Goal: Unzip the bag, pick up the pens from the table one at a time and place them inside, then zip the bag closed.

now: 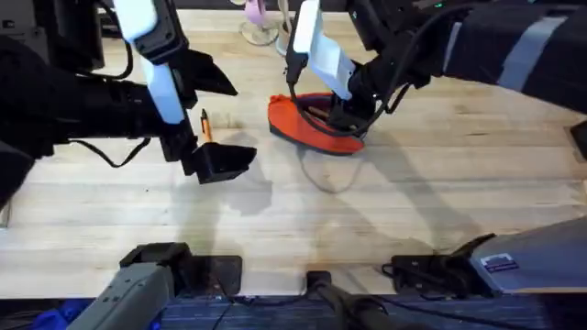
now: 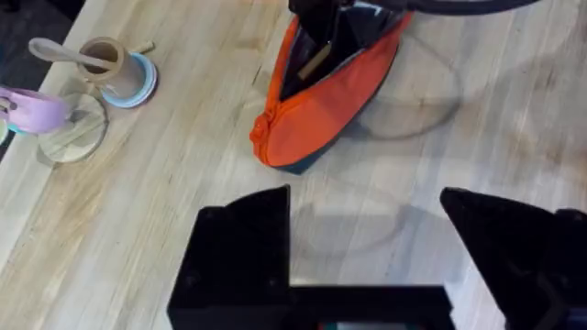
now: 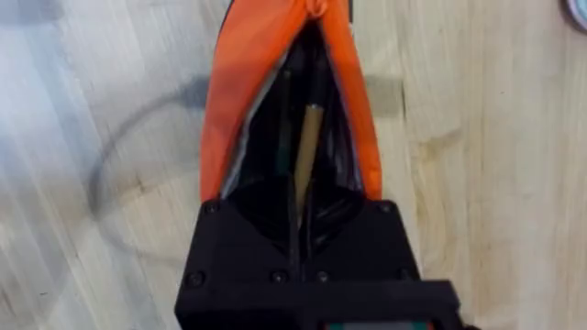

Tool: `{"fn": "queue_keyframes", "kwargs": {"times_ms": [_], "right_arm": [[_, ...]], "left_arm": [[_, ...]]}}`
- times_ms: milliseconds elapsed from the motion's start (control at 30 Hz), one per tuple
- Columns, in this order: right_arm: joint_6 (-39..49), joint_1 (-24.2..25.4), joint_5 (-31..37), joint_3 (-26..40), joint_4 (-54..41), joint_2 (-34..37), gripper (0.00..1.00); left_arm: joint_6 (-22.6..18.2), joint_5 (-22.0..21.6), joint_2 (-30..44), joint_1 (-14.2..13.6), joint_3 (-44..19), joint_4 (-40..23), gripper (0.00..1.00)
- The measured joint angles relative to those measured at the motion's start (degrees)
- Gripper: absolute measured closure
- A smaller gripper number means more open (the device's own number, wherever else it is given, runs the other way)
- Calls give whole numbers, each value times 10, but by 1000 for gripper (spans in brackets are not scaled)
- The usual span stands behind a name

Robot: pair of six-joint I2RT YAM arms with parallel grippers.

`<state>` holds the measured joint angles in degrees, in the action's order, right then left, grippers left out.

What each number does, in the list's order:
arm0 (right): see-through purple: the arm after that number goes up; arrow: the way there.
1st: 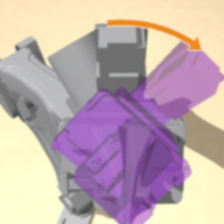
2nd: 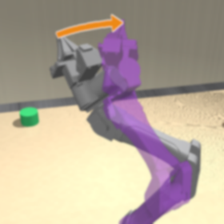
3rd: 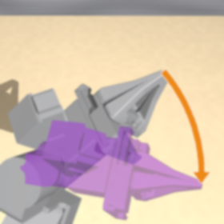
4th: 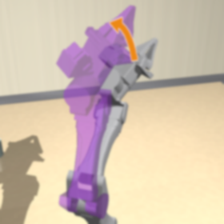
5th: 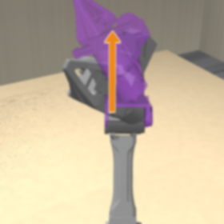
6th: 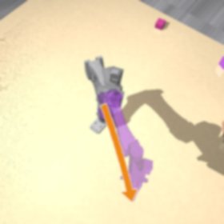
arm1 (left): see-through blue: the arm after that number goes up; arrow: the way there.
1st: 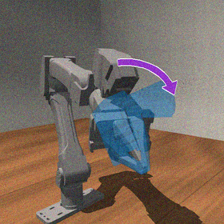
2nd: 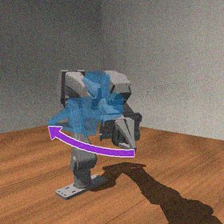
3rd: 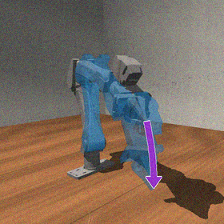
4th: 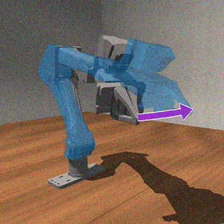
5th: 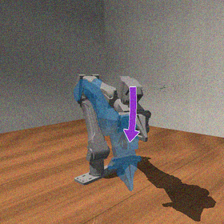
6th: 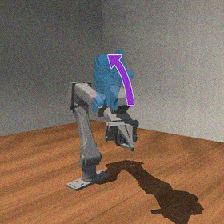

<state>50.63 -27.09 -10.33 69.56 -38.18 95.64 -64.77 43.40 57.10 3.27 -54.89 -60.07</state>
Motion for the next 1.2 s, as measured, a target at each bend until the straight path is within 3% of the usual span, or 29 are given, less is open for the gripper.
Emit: {"fn": "queue_keyframes", "kwargs": {"times_ms": [67,100,133,300,333,700,867,1033,1167,1200], "right_arm": [[0,0,0,0,1,0,966],[0,0,-1,0,1,0,919],[0,0,-1,0,1,0,817],[2,0,-1,0,1,0,87],[4,0,0,0,1,0,29],[-29,0,0,0,-8,-12,5],[-54,-1,0,0,-13,-56,5],[-83,-1,0,0,-13,-108,5],[-103,-1,0,0,-13,-146,4],[-122,-1,0,0,-13,-196,4]], "left_arm": [[0,0,0,0,0,0,7],[0,0,0,0,0,0,7],[0,0,0,0,0,0,7],[0,0,0,0,0,0,7],[0,0,0,0,0,0,7],[1,0,0,0,0,3,7],[49,0,0,0,0,40,7],[149,-39,0,0,0,83,7],[245,-112,0,0,0,100,7],[381,-222,0,0,0,103,7]]}}
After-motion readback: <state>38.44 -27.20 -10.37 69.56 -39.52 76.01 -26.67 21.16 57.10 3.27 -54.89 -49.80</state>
